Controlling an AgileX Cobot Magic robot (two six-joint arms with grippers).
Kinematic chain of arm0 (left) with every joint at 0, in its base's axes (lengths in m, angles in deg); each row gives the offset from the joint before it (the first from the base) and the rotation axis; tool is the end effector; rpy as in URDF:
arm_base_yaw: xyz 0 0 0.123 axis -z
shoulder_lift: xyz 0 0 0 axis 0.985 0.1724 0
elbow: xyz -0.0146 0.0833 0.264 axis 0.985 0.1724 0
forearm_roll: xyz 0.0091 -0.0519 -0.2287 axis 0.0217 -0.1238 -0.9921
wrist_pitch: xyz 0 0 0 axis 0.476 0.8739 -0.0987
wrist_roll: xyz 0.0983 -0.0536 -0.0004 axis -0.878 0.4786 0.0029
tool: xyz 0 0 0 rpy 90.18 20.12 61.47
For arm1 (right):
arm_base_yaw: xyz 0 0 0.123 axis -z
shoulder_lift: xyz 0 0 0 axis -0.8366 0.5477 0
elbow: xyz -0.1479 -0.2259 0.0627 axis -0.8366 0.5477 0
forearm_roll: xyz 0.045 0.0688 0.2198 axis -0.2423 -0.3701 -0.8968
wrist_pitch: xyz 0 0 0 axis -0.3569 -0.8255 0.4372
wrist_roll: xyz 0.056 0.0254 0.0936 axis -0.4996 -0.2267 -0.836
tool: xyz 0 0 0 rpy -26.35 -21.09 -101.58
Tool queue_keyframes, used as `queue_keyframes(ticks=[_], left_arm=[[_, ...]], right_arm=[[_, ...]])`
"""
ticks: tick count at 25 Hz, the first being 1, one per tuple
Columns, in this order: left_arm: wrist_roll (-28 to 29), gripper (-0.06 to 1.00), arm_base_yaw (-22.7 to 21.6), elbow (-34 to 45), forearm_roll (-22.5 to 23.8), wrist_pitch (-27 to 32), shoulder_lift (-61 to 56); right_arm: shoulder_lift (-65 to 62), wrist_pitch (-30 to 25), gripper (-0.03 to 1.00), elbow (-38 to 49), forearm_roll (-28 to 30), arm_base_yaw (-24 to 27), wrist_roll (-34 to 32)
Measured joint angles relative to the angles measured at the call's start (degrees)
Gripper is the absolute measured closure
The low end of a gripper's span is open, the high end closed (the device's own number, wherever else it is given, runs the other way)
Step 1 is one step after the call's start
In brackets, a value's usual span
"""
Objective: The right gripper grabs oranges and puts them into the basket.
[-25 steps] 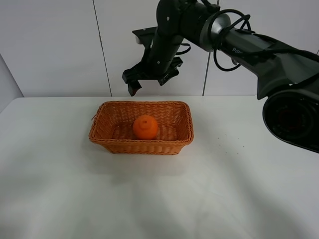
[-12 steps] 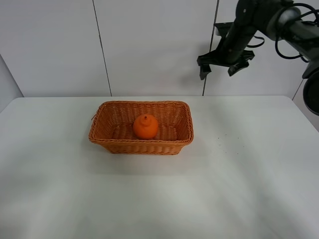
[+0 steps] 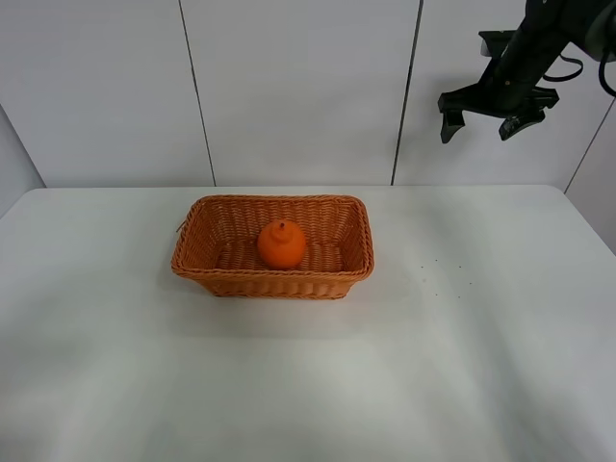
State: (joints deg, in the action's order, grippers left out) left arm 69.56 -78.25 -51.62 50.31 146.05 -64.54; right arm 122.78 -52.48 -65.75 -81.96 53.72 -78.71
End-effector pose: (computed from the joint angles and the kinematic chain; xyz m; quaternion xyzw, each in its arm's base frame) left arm 0.0067 -0.0026 0.2568 0.0586 0.8521 0.0066 0.5201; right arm 0.4780 0.0272 0.2669 -0.0205 0.9723 0.0142 0.2326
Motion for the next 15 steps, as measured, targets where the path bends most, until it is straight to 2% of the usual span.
queue_keyframes(ticks=[4,8,15], left_arm=[[0.00,0.06,0.00,0.00,0.00,0.00,0.00],[0.00,0.06,0.00,0.00,0.00,0.00,0.00],[0.00,0.06,0.00,0.00,0.00,0.00,0.00]], right_arm=[[-5.97,0.00,0.28,6.21,0.00,0.00,0.12],[-14.85,0.00,0.28,16.67,0.00,0.00,0.12],[-36.97,0.05,0.28,41.97,-0.05,0.00,0.56]])
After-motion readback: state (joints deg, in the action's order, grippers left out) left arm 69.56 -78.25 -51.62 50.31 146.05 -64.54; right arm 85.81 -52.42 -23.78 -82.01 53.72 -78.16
